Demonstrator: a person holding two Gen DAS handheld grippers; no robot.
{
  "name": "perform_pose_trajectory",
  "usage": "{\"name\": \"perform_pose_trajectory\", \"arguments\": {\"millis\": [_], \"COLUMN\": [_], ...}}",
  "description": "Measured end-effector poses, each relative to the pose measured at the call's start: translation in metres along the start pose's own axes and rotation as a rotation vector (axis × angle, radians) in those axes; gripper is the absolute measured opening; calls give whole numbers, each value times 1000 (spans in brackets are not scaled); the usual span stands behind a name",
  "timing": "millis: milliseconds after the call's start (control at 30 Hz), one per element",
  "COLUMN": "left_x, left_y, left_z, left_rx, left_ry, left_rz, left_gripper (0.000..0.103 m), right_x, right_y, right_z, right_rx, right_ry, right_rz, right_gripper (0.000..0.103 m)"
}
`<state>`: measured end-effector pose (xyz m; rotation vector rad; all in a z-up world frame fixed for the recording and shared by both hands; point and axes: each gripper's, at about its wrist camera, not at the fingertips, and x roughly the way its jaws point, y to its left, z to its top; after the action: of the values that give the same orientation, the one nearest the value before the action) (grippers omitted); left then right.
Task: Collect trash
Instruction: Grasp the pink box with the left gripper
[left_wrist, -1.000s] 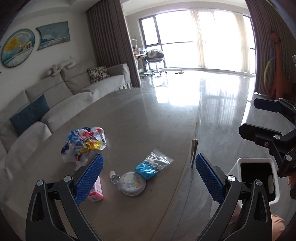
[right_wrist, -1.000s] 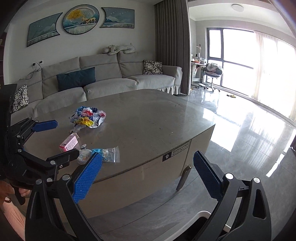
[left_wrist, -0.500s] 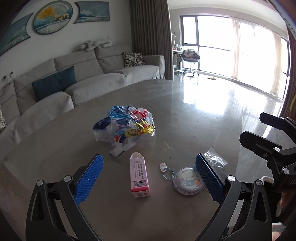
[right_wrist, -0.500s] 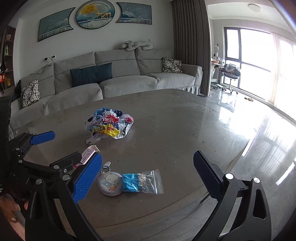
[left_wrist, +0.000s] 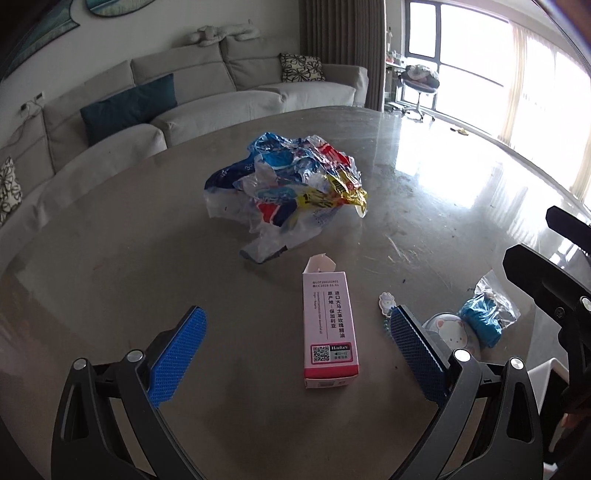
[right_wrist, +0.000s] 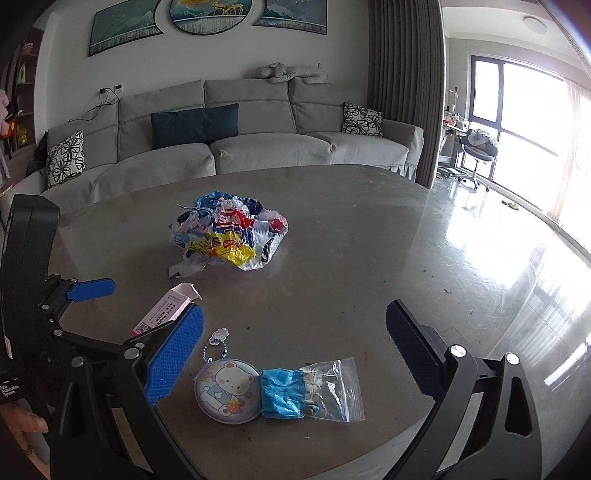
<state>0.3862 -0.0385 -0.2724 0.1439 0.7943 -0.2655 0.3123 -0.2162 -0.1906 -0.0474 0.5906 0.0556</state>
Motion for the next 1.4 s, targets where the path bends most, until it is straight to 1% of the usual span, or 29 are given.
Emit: {"name": "perform_pose_trajectory", "arguments": {"millis": [100,133,167,267,367,400,433,467,500,567,700,867,933,1033,1200,1300,1400], "left_x": [15,18,23,22,23,22,20,17,14,3,-18,-34,-36,-37,-37,-36,-35], "left_y": [0,-1,0,3,4,4,4,4,6,8,0,-15,-19,-25,-33,-38,-41], "left_z": [-5,-7,-8,-12,-16,-16,-17,-17,-17,-8,-5,-5,-5,-6,-7,-9,-11], "left_rx": [-6,-8,-16,-26,-26,-28,-31,-32,-44,-68,-24,27,41,63,90,100,108], "left_ry": [58,89,115,109,108,106,98,91,91,68,5,-53,-58,-61,-64,-60,-56], "left_rz": [11,-1,-11,2,5,9,9,16,11,-20,3,0,-10,-13,-18,-21,-19], "left_gripper": [96,93,79,72,71,67,59,29,27,27,27,27,27,27,27,27,27], "right_x": [4,5,5,4,2,2,1,1,0,-2,-1,0,2,4,14,22,27], "right_y": [-1,-2,-2,-4,-7,-8,-9,-9,-10,-11,-14,-23,-30,-37,-38,-35,-41], "right_z": [-1,-2,-2,-2,-4,-4,-5,-5,-6,-7,-12,-23,-29,-39,-53,-57,-58], "right_rx": [6,7,8,8,14,17,18,20,20,22,19,30,41,49,55,46,84], "right_ry": [6,6,6,7,9,11,13,14,15,14,24,36,47,74,117,129,136], "right_rz": [6,8,8,7,4,2,0,-2,-4,-7,-22,-55,-70,-70,-32,-24,12], "right_gripper": [98,98,98,98,98,98,98,98,98,98,98,98,98,98,98,98,98]}}
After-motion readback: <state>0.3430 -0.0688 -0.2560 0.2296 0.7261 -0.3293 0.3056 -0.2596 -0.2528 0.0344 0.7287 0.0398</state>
